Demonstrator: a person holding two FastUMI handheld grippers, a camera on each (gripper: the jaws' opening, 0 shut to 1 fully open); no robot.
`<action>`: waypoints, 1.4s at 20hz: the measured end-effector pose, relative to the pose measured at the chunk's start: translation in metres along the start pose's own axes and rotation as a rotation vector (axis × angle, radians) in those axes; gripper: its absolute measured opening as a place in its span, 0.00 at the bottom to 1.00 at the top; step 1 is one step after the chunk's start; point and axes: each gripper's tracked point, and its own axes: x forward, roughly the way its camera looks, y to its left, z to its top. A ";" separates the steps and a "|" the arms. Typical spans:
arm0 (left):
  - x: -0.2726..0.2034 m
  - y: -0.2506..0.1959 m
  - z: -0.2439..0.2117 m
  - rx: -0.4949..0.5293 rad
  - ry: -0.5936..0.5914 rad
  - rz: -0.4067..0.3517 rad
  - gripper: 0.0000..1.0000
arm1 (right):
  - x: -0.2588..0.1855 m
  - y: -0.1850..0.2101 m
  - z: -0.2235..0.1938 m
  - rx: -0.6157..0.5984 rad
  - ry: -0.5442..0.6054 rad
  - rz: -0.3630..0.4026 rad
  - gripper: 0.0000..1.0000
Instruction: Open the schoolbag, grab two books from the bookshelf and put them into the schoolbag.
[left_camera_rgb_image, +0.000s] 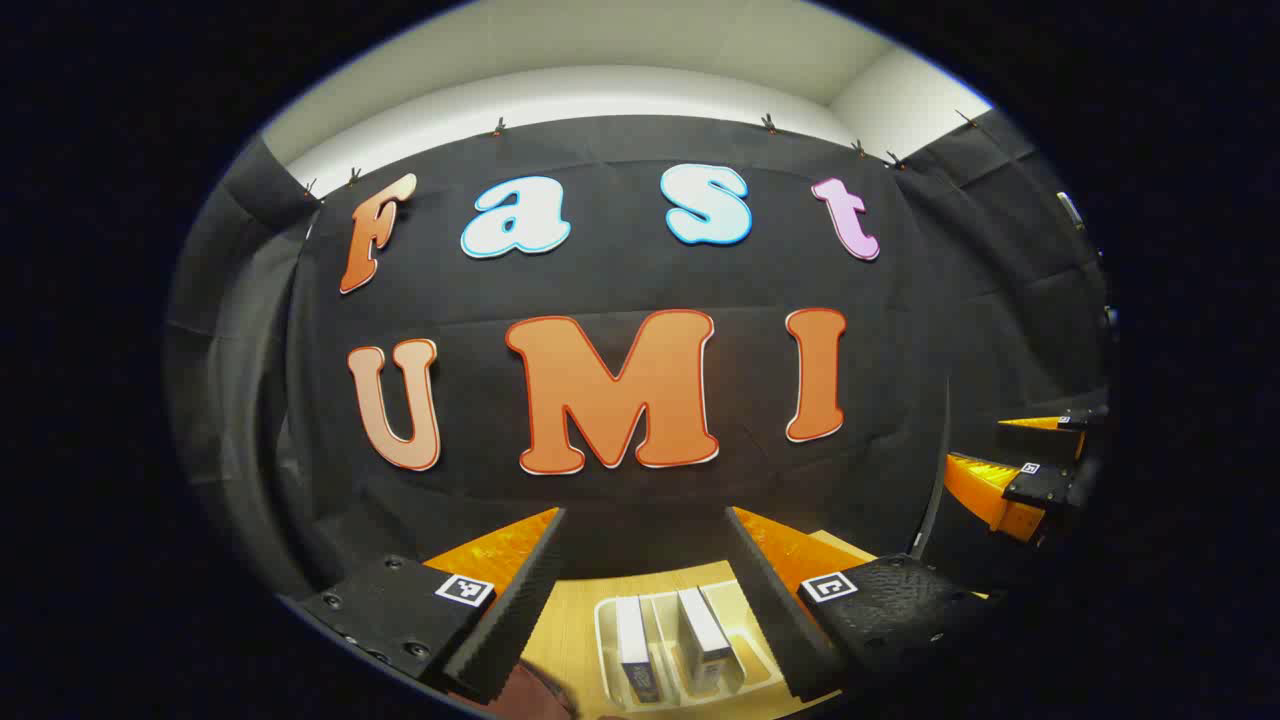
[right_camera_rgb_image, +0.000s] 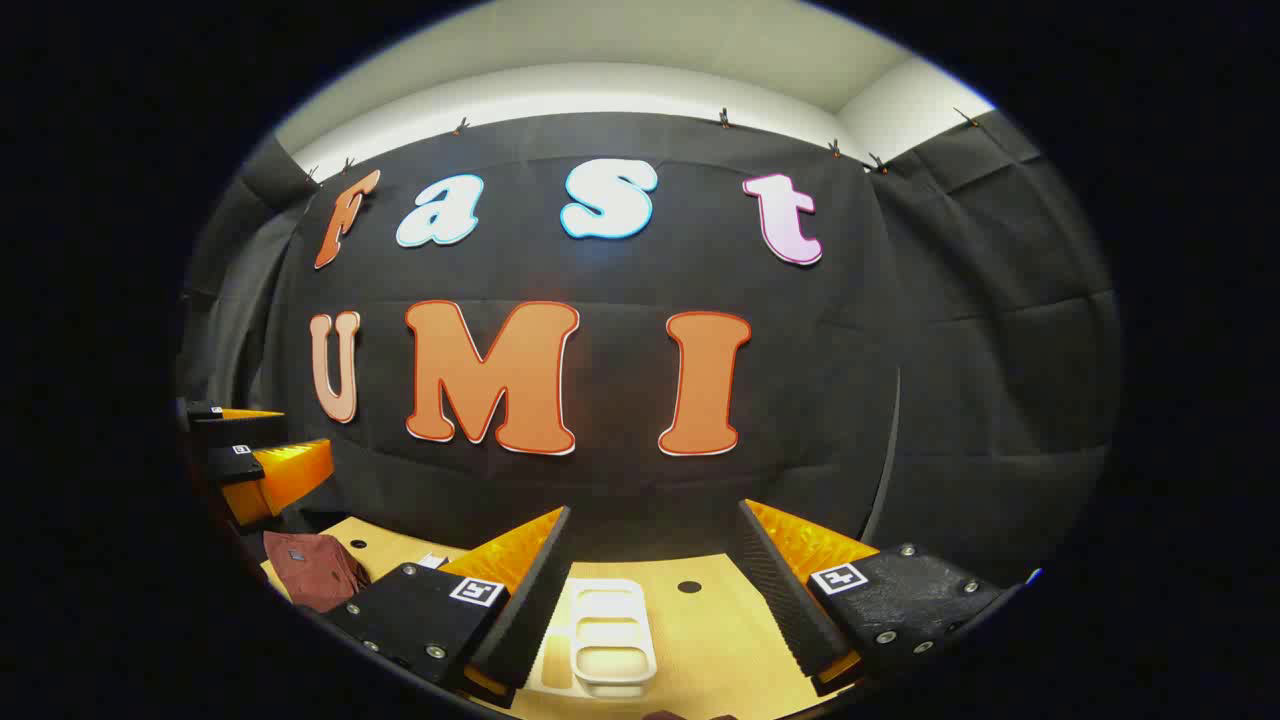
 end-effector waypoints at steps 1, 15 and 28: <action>0.003 0.014 -0.001 -0.006 -0.008 0.009 0.95 | 0.000 0.010 0.003 -0.003 -0.007 -0.007 0.95; -0.011 0.042 -0.007 -0.062 -0.087 0.128 0.96 | 0.005 0.066 0.000 0.017 -0.023 0.159 0.95; -0.036 0.019 -0.029 -0.056 -0.088 0.145 0.95 | -0.009 0.067 -0.020 0.073 0.000 0.176 0.95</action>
